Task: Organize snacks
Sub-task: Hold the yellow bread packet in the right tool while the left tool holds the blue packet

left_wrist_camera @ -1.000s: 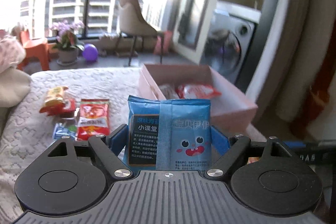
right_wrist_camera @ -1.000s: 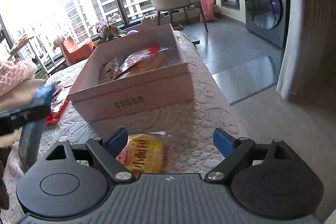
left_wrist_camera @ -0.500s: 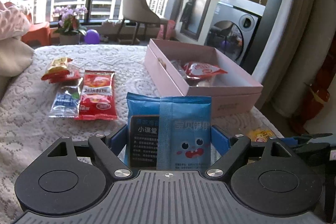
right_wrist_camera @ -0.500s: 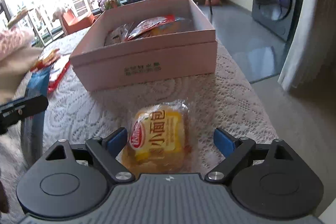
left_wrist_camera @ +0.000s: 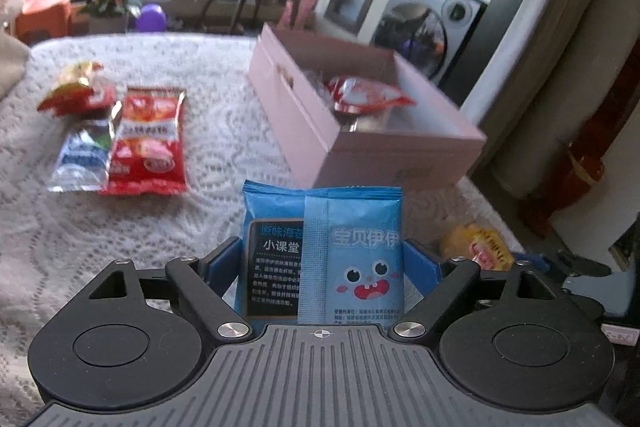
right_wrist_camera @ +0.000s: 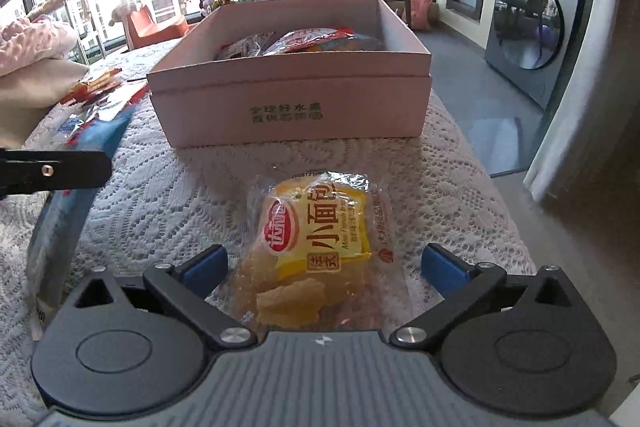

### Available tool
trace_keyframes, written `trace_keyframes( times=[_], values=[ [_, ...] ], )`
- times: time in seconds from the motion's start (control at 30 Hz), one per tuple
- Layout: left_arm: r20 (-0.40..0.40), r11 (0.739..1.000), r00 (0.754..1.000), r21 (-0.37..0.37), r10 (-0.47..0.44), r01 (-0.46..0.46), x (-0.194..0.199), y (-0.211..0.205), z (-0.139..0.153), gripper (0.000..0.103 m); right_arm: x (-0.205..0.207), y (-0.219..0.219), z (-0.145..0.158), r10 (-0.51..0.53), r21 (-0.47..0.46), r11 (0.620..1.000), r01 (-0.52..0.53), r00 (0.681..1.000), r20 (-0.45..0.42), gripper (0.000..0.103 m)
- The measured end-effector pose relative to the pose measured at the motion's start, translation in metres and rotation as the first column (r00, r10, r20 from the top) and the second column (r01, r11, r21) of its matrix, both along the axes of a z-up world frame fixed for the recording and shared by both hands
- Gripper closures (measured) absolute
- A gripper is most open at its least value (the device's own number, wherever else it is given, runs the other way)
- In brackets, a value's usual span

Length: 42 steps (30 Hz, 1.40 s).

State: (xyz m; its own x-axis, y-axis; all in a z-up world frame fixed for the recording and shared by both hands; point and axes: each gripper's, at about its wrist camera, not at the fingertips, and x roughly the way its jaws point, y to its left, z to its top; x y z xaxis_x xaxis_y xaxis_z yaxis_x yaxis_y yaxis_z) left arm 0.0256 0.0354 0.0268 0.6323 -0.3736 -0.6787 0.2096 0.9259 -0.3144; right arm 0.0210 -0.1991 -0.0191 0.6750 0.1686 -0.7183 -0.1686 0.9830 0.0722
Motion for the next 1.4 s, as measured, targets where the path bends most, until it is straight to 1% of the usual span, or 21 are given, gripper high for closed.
trace_keyframes(
  times=[0.07,0.13,0.2,0.3,0.33,0.5,0.6,0.63,0.67,0.7,0.73,0.8,0.83,0.87,0.93,1.0,1.13,1.2,1.27,1.33,1.4],
  values=[
    [-0.052,1.000,0.999,0.025,-0.015,0.017,0.007,-0.006,-0.007,0.012,-0.002,0.000,-0.002,0.012,-0.007,1.000,-0.011,1.000,0.020,0.000],
    [-0.050,0.997,0.998,0.078,-0.026,0.030,0.010,-0.014,-0.008,0.012,-0.003,0.000,-0.004,0.014,-0.011,1.000,-0.013,0.999,0.032,0.000],
    [-0.071,0.991,0.997,0.123,-0.038,0.046,0.016,-0.021,-0.006,0.011,-0.004,0.000,-0.004,0.016,-0.010,1.000,-0.016,0.999,0.035,0.000],
    [-0.108,0.975,0.991,0.199,-0.076,0.097,0.026,-0.031,-0.005,0.010,-0.005,0.001,-0.004,0.017,-0.012,1.000,-0.016,0.999,0.037,0.000],
    [-0.124,0.969,0.988,0.215,-0.093,0.118,0.029,-0.034,-0.005,0.008,-0.005,0.001,-0.004,0.017,-0.012,1.000,-0.016,0.999,0.037,0.000],
    [-0.193,0.956,0.970,0.221,-0.151,0.193,0.043,-0.036,-0.004,0.006,-0.002,0.002,0.000,0.033,-0.023,0.999,-0.033,0.999,0.009,0.001],
    [-0.176,0.954,0.971,0.226,-0.159,0.197,0.049,-0.039,-0.004,0.006,0.003,-0.003,0.008,0.051,0.019,0.998,-0.051,0.999,-0.002,0.005],
    [-0.153,0.953,0.975,0.236,-0.158,0.192,0.049,-0.040,-0.005,0.011,0.006,-0.005,0.012,0.054,0.038,0.998,-0.054,0.999,0.002,0.005],
    [-0.125,0.948,0.981,0.265,-0.149,0.178,0.047,-0.043,-0.005,0.018,0.010,-0.005,0.014,0.051,0.046,0.998,-0.052,0.999,0.006,0.006],
    [-0.101,0.943,0.985,0.288,-0.141,0.165,0.044,-0.043,-0.004,0.020,0.014,-0.004,0.015,0.046,0.040,0.998,-0.046,0.999,0.005,0.010],
    [-0.082,0.946,0.987,0.284,-0.138,0.156,0.040,-0.042,-0.002,0.025,0.019,-0.001,0.015,0.041,0.020,0.999,-0.041,0.999,-0.001,0.014],
    [-0.058,0.964,0.990,0.228,-0.129,0.139,0.030,-0.033,0.003,0.054,0.024,0.004,0.014,0.052,-0.025,0.998,-0.053,0.999,-0.013,0.034],
    [-0.043,0.972,0.992,0.203,-0.114,0.121,0.025,-0.027,0.008,0.067,0.025,0.005,0.013,0.067,-0.036,0.997,-0.067,0.998,-0.017,0.038],
    [-0.027,0.978,0.995,0.185,-0.096,0.099,0.020,-0.022,0.013,0.093,0.024,0.006,0.015,0.078,-0.042,0.996,-0.079,0.997,-0.015,0.043],
    [0.025,0.984,0.997,0.160,-0.078,0.073,0.011,-0.014,0.028,0.091,0.020,0.005,0.021,0.086,-0.045,0.995,-0.086,0.996,0.005,0.048],
    [0.059,0.987,0.995,0.140,-0.084,0.075,0.008,-0.012,0.039,0.090,0.018,0.006,0.029,0.086,-0.038,0.996,-0.085,0.996,0.032,0.051],
    [0.022,0.989,0.997,0.131,-0.077,0.074,0.005,-0.011,0.042,0.087,0.013,0.010,0.041,0.098,-0.052,0.994,-0.094,0.993,0.066,0.051],
    [-0.013,0.985,0.994,0.135,-0.108,0.109,0.002,-0.017,0.038,0.085,0.011,0.009,0.041,0.097,-0.072,0.993,-0.092,0.992,0.077,0.051],
    [-0.033,0.971,0.987,0.178,-0.154,0.158,-0.001,-0.032,0.033,0.081,0.011,0.003,0.037,0.077,-0.080,0.994,-0.071,0.995,0.071,0.051],
    [-0.054,0.944,0.980,0.262,-0.192,0.200,-0.007,-0.052,0.028,0.081,0.015,-0.004,0.030,0.044,-0.073,0.997,-0.041,0.998,0.044,0.050],
    [-0.103,0.910,0.970,0.335,-0.221,0.243,-0.007,-0.070,0.015,0.080,0.015,-0.011,0.024,0.022,-0.056,0.998,-0.021,0.999,0.027,0.042]
  ],
)
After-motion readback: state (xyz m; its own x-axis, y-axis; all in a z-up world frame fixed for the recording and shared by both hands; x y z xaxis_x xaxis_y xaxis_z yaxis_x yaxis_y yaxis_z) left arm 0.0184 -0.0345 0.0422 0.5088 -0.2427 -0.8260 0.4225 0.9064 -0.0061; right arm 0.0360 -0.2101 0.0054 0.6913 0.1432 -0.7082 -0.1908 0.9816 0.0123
